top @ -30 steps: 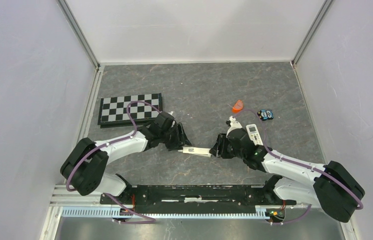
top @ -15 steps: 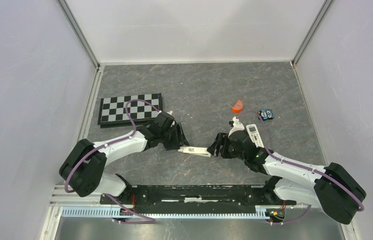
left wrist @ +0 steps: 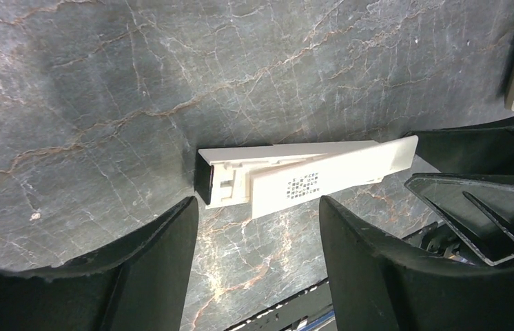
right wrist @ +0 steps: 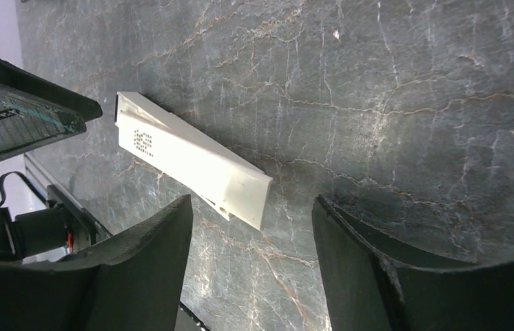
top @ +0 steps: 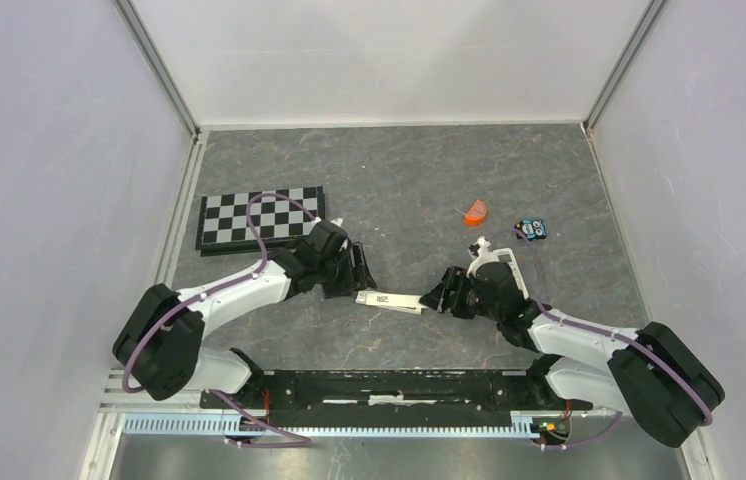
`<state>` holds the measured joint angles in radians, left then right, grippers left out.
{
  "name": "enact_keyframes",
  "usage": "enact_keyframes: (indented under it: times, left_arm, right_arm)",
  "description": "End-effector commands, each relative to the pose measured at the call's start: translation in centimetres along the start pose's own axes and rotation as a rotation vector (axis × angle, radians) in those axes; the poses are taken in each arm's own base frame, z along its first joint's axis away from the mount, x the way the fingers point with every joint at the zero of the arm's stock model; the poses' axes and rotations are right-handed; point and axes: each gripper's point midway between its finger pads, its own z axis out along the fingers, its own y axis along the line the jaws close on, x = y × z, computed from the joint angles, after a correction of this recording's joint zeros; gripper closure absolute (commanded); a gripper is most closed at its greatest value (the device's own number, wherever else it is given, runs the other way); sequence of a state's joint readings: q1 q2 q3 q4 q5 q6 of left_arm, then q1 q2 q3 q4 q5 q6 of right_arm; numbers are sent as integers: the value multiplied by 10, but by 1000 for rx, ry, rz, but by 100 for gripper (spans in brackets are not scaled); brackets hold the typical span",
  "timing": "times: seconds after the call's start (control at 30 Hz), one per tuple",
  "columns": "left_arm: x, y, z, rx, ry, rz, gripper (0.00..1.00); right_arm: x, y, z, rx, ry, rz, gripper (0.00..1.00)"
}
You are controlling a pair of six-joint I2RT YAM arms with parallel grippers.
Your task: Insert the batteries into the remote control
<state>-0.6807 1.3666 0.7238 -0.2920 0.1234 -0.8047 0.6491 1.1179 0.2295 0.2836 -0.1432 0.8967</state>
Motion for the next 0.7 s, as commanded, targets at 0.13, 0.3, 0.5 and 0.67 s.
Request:
enact_keyframes:
  times: [0.13, 0.3, 0.5, 0.67]
  left_arm:
    - [-25, -3, -15, -12, -77, 60, 25]
    - [-27, 1, -16, -15, -75, 53, 24]
    - [-31, 5, -18, -13, -74, 41, 23]
    - [-32, 7, -17, -15, -73, 34, 23]
  right_arm:
    - [13, 17, -3, -194, 81, 2, 40]
    - [11, 12, 0, -193, 94, -27, 44]
    - [4, 6, 3, -193, 78, -49, 45]
    - [2, 7, 7, -228, 81, -50, 44]
